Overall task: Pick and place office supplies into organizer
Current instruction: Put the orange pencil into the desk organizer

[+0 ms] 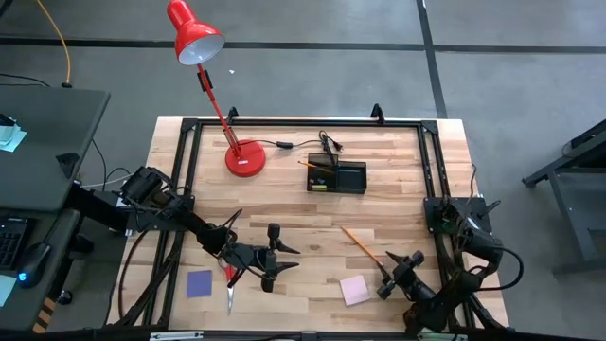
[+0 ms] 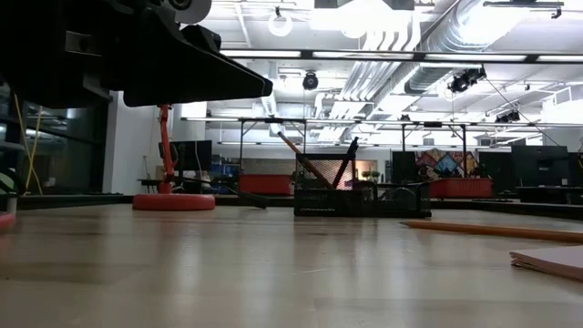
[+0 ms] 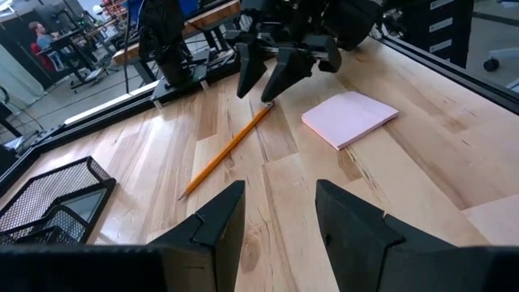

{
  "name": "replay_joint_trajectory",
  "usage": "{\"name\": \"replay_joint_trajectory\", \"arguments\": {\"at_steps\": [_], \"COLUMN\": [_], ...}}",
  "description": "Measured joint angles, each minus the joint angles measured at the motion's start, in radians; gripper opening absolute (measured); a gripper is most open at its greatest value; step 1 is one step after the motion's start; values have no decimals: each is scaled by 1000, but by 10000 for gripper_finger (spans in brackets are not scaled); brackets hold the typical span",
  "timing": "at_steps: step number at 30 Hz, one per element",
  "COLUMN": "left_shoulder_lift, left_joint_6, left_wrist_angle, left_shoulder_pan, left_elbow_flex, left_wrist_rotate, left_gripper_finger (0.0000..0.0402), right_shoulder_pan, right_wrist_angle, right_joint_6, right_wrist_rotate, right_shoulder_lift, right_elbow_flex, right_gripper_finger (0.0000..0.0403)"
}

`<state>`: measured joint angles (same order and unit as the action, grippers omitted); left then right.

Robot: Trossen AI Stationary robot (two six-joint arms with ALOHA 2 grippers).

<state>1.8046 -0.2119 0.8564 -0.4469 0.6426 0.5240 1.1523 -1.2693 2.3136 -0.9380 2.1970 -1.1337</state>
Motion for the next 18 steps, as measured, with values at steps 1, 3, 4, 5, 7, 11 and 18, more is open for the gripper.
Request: {"name": "replay_joint_trajectory", "arguments": {"at_steps": [1,3,4,5,7,11,18], "left_shoulder_lift": [0,0,0,0,0,0,0], "left_joint_6": [0,0,0,0,0,0,0], "left_wrist_angle": [0,0,0,0,0,0,1], "left_shoulder_pan": [0,0,0,0,0,0,0], "left_elbow_flex": [0,0,0,0,0,0,0], "left_wrist_rotate": [0,0,0,0,0,0,0], "left_gripper_finger": [143,143,143,143,143,143,143], "right_shoulder_pan": [3,10,13,13,13,14,6], "right_wrist_angle": [31,89,118,145,186,210,297], "right_joint_6": [-1,0,0,0,-8,-10,-48], "right_wrist_rotate": [-2,-14,-22,-22,-15,-20,5], "right_shoulder_lift": [-8,-17,-19,-19,-20,-19,-22], "right_elbow_flex": [16,45,57,68,82,86,118], "right_gripper_finger": [199,199,199,199,199,199,199]}}
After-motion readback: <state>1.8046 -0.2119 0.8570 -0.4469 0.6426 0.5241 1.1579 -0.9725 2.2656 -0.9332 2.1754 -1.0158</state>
